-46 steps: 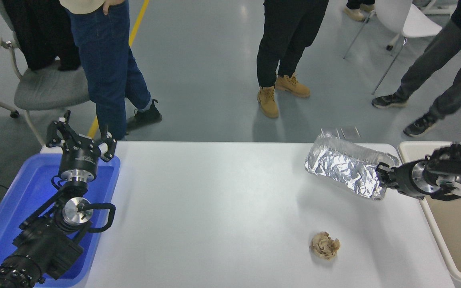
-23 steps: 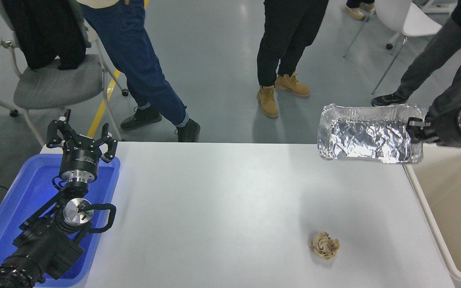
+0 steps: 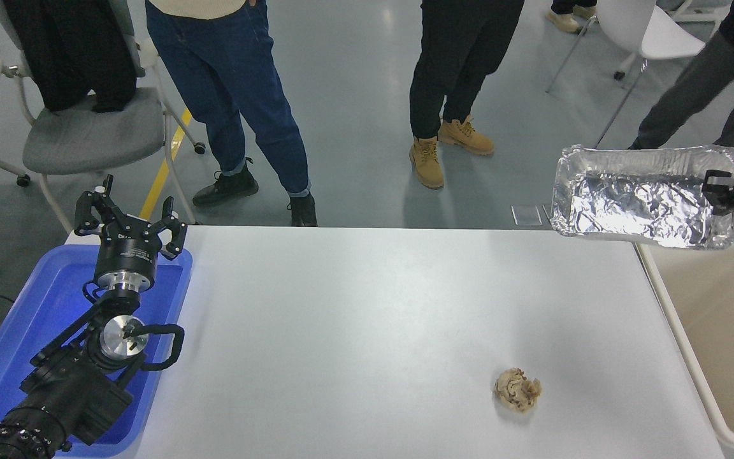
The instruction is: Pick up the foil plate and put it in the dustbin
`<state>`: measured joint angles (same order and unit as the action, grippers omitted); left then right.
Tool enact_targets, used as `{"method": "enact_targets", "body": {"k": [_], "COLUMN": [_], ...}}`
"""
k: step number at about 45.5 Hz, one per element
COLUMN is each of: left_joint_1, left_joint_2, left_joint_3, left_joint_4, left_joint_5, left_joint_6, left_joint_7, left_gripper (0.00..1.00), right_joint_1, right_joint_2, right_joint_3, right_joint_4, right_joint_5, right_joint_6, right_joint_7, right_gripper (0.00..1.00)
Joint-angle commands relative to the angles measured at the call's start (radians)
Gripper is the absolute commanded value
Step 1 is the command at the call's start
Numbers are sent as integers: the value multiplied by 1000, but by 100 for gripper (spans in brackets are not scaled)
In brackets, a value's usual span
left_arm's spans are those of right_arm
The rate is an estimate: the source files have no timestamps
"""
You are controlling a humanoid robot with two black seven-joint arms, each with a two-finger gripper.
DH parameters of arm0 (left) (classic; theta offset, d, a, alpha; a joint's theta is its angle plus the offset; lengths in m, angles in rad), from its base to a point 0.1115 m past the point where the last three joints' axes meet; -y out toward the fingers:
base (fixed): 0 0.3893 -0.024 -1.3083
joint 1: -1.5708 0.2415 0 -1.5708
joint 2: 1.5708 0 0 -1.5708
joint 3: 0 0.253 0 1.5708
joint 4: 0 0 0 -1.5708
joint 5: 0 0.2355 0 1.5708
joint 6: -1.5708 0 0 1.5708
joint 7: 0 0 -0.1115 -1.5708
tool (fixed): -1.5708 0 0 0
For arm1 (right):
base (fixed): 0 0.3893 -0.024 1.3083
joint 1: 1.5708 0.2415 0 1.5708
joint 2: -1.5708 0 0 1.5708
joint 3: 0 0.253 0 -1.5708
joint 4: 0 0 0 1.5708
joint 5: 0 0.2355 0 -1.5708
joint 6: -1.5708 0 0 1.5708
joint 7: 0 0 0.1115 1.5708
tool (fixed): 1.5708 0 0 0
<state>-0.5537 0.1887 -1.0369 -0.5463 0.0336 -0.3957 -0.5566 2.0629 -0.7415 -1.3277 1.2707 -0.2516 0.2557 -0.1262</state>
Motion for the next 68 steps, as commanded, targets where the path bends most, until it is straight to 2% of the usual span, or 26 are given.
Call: {"method": "enact_targets", "body": {"k": [1,12,19,32,47,48,49,50,62,68], "left_joint_1": [0,0,2,2,2,2,2,2,0,0], "left_joint_2": [0,0,0,0,0,0,0,0,0,0], "left_joint_3": [0,0,-2,-2,-2,-2,-2,-2,-2,-2], "left_joint_4": [0,0,0,0,0,0,2,0,0,0], "left_joint_5": [0,0,0,0,-1,0,-1,-1,-1,0], "left_joint_6": [0,0,0,0,0,0,0,0,0,0], "left_joint_7": [0,0,-2,-2,-3,-3,-3,-2,-3,-2], "left_gripper": [99,99,99,99,99,99,99,99,99,99], "right_joint_1": [-311,-894,-1182,-1316,-1359,-1359,-1357,-1353,-1319,-1246], "right_joint_2": [-99,-95,14,122,133,133,133,131,123,119], "right_joint_3": [103,479,708,843,910,910,912,912,915,914], "right_joint_4": [-359,-891,-1119,-1160,-1160,-1159,-1160,-1157,-1145,-1055], "right_joint_5": [-17,-63,-66,-46,-46,-44,-41,-40,-41,-44], "right_joint_6": [13,56,36,-92,-107,-107,-107,-107,-98,-92], "right_joint_7": [40,103,108,88,77,79,79,77,79,82], "right_gripper": [0,0,0,0,0,22,79,100,100,100]}}
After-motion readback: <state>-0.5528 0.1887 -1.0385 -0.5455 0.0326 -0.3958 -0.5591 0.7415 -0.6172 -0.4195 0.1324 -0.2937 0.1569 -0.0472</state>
